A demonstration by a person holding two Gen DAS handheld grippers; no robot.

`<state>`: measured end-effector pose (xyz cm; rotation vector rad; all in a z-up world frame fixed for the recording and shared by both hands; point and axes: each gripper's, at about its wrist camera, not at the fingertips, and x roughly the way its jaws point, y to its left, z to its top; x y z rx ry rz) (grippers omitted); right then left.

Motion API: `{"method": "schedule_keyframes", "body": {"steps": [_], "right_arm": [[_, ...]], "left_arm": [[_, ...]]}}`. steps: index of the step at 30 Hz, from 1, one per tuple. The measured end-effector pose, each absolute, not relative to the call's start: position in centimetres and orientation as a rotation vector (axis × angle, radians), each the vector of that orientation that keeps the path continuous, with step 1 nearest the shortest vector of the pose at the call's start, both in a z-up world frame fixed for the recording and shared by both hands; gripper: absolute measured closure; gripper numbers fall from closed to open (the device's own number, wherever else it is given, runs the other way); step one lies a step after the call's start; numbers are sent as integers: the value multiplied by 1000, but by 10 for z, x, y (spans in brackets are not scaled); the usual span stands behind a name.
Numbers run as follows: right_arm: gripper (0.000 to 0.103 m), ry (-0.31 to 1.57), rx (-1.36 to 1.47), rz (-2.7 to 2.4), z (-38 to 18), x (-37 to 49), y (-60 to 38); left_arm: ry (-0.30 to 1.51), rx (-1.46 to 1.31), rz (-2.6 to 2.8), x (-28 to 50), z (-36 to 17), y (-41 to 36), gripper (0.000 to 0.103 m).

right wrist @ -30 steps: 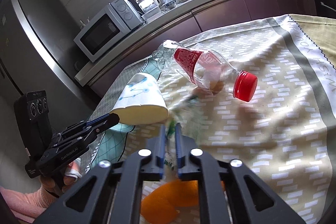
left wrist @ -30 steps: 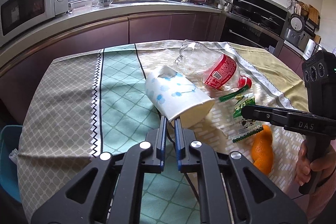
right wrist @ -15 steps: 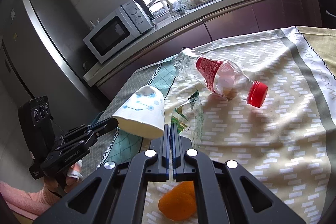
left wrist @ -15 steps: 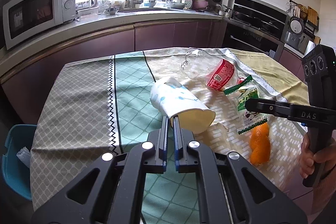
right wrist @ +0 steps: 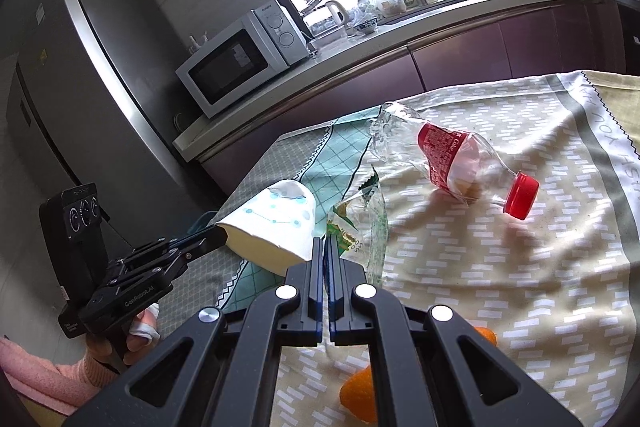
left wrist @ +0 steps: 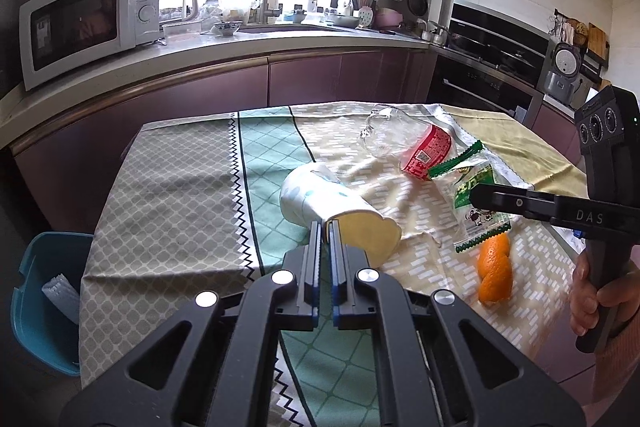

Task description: Collect trash

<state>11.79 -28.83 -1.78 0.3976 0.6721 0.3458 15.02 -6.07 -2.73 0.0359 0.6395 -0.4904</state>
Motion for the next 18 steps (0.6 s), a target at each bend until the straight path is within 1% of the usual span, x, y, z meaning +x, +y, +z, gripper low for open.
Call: {"method": "schedule_keyframes", "body": {"steps": [14, 18], "right_arm": [[102, 666, 376, 400, -12, 121, -271], [102, 673, 372, 414, -14, 123, -266]], "left_arm": [[605, 31, -474, 138, -15, -34, 99], [643, 23, -455, 143, -22, -31, 98]]}}
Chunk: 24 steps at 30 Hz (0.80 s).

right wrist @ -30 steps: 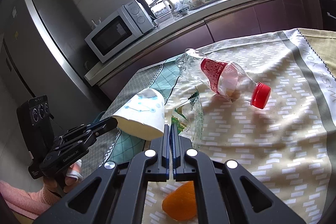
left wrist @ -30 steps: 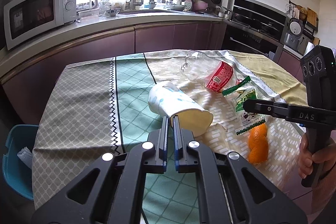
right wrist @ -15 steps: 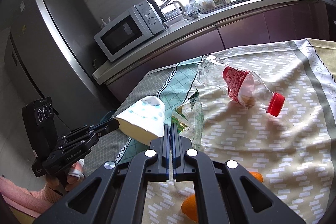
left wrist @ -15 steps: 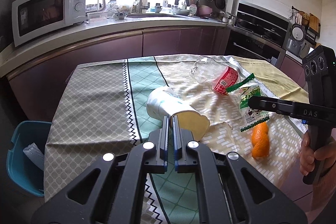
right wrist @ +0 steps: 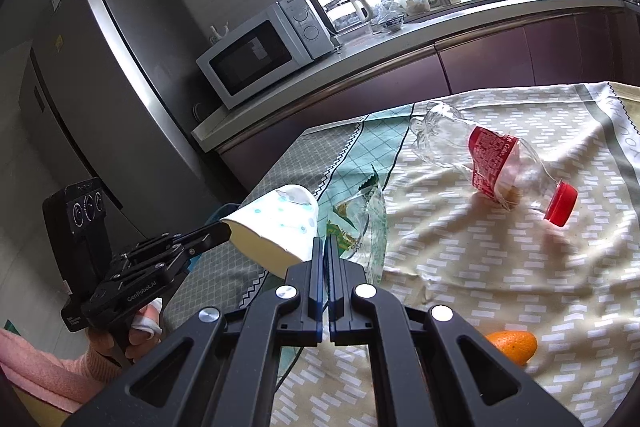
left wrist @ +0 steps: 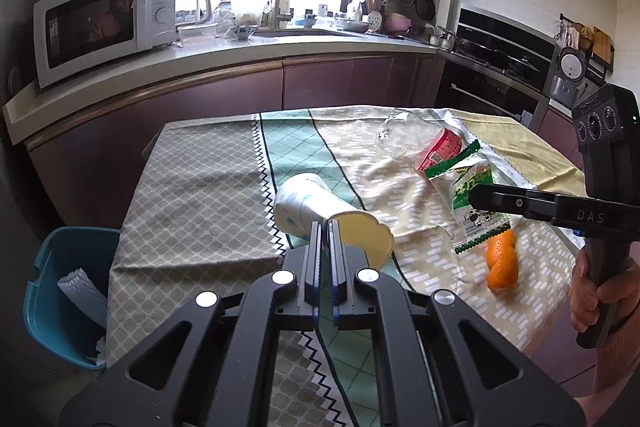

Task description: Collect trash

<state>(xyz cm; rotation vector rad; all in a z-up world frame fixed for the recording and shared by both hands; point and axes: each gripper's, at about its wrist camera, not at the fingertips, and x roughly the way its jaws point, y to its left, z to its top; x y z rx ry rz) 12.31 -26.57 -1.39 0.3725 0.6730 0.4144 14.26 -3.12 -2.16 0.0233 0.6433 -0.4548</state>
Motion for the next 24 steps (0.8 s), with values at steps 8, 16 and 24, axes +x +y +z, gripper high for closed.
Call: {"method": "schedule_keyframes", "body": {"steps": [8, 16, 24], "right_arm": [[102, 692, 379, 425, -19, 125, -263], [102, 693, 372, 447, -17, 127, -255], [102, 692, 352, 514, -9, 135, -233]], "left_arm": [[690, -21, -437, 157, -35, -23, 94], [660, -20, -432, 154, -29, -20, 99], [590, -8, -391, 139, -6, 7, 99]]}}
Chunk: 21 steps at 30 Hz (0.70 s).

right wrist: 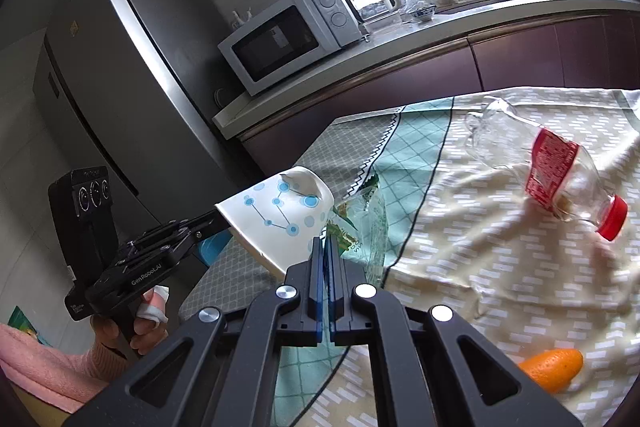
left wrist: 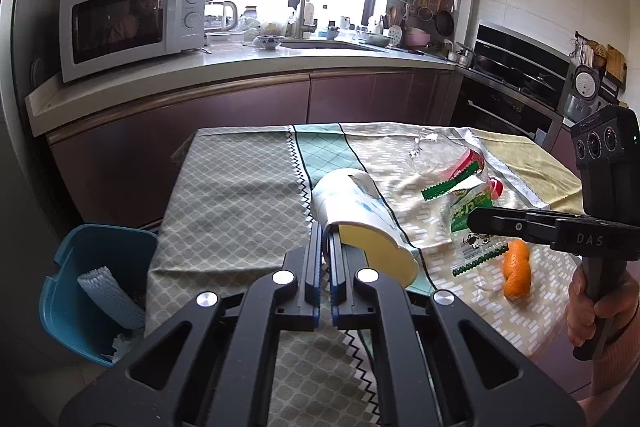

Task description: Collect trash

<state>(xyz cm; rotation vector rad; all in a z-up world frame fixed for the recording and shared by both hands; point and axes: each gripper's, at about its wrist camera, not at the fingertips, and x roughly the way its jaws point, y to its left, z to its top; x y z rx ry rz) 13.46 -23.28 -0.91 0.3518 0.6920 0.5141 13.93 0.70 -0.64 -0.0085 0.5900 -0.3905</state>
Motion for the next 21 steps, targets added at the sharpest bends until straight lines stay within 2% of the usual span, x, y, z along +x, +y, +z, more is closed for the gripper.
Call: {"method": "schedule_keyframes", "body": {"steps": [21], "right_arm": [[102, 727, 263, 816, 15, 190, -100]], "left_arm": [[507, -85, -63, 108, 18, 161, 99]]}}
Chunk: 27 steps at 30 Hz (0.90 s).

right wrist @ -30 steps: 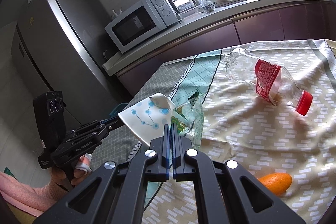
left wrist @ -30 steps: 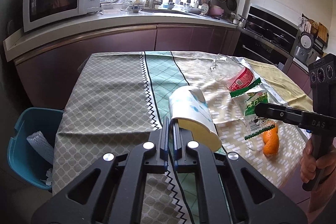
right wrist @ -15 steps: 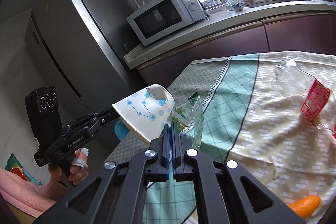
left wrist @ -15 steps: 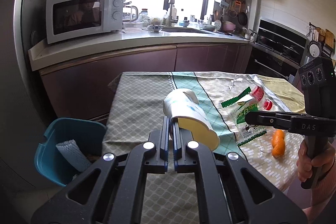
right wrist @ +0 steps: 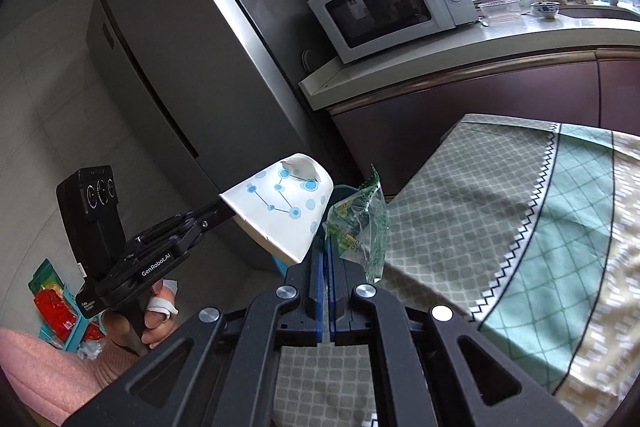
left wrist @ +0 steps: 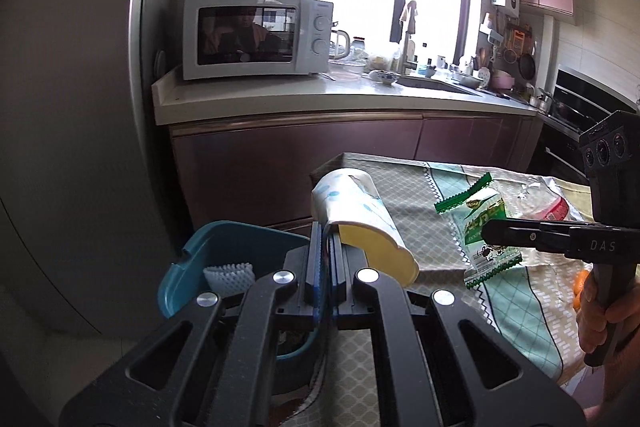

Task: Collect trash
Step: 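Carry the paper cup and green wrapper over the teal bin with both tools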

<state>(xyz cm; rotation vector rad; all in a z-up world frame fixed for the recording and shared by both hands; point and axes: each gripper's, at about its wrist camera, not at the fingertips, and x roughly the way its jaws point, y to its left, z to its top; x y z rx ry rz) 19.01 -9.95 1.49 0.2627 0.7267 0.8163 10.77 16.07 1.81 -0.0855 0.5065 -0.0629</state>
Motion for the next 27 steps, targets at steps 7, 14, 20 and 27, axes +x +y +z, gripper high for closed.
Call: {"method": "schedule_keyframes", "body": {"steps": [7, 14, 20, 27], "right_arm": [[102, 784, 247, 890, 8, 215, -52], [102, 818, 209, 917, 2, 228, -13], [102, 856, 191, 916, -10, 240, 8], [102, 912, 186, 905, -26, 258, 28]], "left_arm": [[534, -109, 25, 109, 5, 203, 99], [572, -131, 74, 118, -11, 230, 99], [596, -138, 93, 128, -23, 238, 99], [616, -131, 115, 140, -33, 240, 99]]}}
